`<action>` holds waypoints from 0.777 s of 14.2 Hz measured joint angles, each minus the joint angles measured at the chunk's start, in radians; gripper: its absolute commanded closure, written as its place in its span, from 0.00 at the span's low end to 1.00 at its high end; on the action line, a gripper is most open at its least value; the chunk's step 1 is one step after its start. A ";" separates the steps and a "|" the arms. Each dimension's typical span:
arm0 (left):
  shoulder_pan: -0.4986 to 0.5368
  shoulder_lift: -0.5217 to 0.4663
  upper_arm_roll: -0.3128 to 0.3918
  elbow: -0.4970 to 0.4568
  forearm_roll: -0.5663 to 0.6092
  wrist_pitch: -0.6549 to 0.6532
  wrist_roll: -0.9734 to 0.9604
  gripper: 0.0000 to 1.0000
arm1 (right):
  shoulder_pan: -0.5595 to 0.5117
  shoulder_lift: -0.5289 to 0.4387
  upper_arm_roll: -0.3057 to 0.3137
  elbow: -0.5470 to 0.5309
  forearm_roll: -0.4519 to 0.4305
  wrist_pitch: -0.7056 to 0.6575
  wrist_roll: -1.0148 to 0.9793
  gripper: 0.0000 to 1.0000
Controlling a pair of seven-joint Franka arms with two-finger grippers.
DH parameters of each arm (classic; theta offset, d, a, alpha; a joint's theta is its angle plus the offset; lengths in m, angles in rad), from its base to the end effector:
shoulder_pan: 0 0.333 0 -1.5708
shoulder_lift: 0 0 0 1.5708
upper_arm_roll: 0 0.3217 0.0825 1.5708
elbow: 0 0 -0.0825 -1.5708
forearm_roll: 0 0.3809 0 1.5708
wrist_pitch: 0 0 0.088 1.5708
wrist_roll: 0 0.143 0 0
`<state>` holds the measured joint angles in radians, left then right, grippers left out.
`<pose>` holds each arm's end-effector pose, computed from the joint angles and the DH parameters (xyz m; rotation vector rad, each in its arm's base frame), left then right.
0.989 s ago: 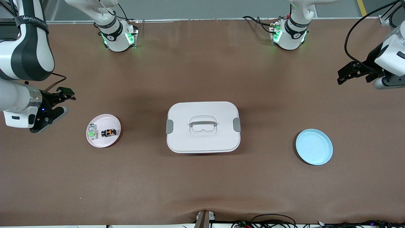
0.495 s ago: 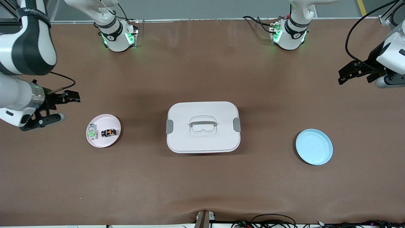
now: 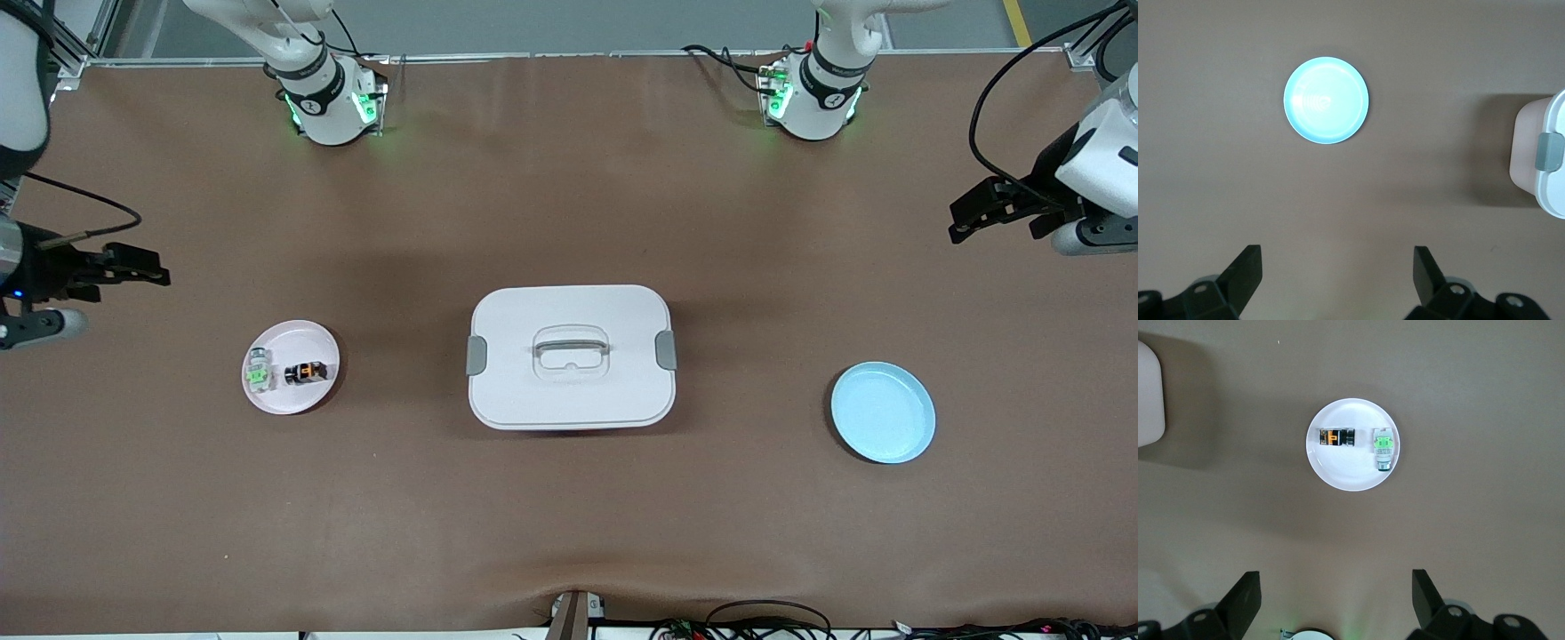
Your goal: Transfer orange switch to right arm and place
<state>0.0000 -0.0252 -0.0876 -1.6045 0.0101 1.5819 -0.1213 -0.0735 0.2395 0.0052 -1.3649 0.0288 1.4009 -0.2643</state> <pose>0.5423 -0.0467 0.5931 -3.1292 -0.0526 -0.0059 0.5961 -0.0366 0.5378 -3.0487 -0.3027 0.3008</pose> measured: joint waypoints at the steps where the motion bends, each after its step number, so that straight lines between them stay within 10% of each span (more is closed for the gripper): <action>1: 0.000 0.001 0.000 0.000 -0.003 0.000 0.001 0.00 | -0.007 0.000 -0.001 0.015 0.000 -0.016 0.000 0.00; 11: 0.000 0.001 0.000 0.001 -0.012 0.000 0.002 0.00 | -0.013 -0.014 0.007 0.071 0.000 -0.044 0.031 0.00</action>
<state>0.0000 -0.0242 -0.0876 -1.6037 -0.0016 1.5819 -0.1197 -0.0867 0.2254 0.0118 -1.2942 0.0285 1.3571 -0.2335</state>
